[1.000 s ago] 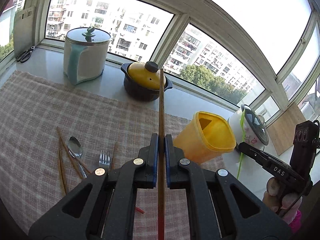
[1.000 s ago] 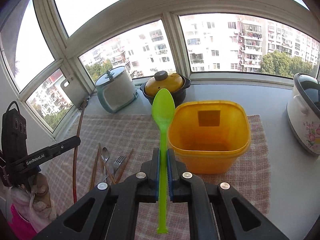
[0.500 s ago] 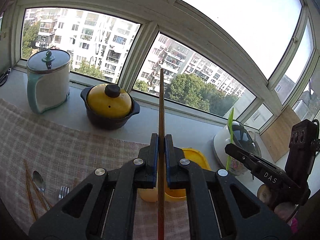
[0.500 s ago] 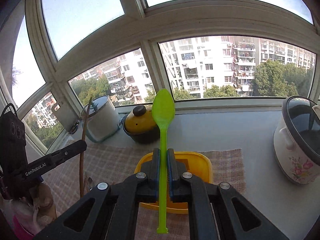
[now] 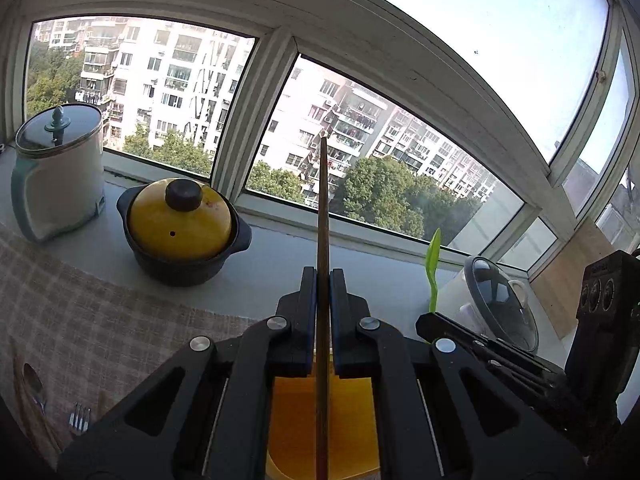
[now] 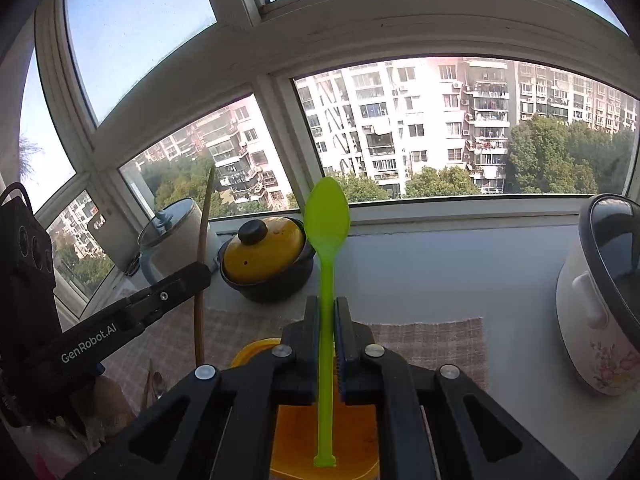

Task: Organize utensils
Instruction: 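Carry the chopstick and green spoon with both tools over the yellow caddy, then open both tools to drop the chopstick and green spoon into the caddy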

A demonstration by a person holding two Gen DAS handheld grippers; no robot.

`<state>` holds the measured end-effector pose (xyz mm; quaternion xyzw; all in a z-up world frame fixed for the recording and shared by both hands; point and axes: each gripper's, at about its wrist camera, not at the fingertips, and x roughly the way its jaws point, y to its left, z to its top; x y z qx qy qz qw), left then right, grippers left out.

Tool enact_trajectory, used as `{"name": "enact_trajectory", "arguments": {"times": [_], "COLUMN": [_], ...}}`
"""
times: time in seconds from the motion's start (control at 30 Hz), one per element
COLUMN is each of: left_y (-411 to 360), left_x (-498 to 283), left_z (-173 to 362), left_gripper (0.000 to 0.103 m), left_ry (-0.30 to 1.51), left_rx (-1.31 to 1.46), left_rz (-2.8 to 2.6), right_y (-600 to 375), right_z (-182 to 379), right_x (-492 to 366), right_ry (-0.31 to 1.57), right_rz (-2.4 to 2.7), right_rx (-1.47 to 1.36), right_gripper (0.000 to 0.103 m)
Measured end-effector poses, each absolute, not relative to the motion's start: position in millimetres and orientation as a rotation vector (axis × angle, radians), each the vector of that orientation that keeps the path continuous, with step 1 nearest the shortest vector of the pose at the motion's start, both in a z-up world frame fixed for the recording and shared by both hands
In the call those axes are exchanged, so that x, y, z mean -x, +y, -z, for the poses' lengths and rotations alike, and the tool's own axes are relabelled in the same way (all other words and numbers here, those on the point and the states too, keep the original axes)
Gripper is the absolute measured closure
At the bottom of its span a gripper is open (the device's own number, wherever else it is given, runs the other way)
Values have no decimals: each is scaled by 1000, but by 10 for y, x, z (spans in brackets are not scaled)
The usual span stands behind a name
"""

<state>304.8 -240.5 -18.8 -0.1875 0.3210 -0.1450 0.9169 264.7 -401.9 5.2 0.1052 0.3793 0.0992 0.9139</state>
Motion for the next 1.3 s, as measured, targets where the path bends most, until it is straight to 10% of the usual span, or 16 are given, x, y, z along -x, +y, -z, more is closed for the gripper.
{"name": "enact_trajectory", "arguments": {"times": [0.8,0.93,1.0,1.3], "left_y": [-2510,-2519,-2489,-2293], "left_x": [-2857,-2768,-2703,-2437], "left_z": [443,408,387,279], "left_gripper": [99,86,71,71], "left_ry": [716,734,725,702], "left_rx": [342,307,309,306], "left_rz": [357,378,382,361], "right_y": [-4084,-4085,-4088,-4050], "right_z": [346,269,224,82], "right_x": [-2563,-2491,-2438,-2202], "right_ry": [844,819,805,772], "right_rz": [-223,-211,-199,-176], "right_rx": [-250,-237,-222,-193], "right_gripper": [97,64,62,46]}}
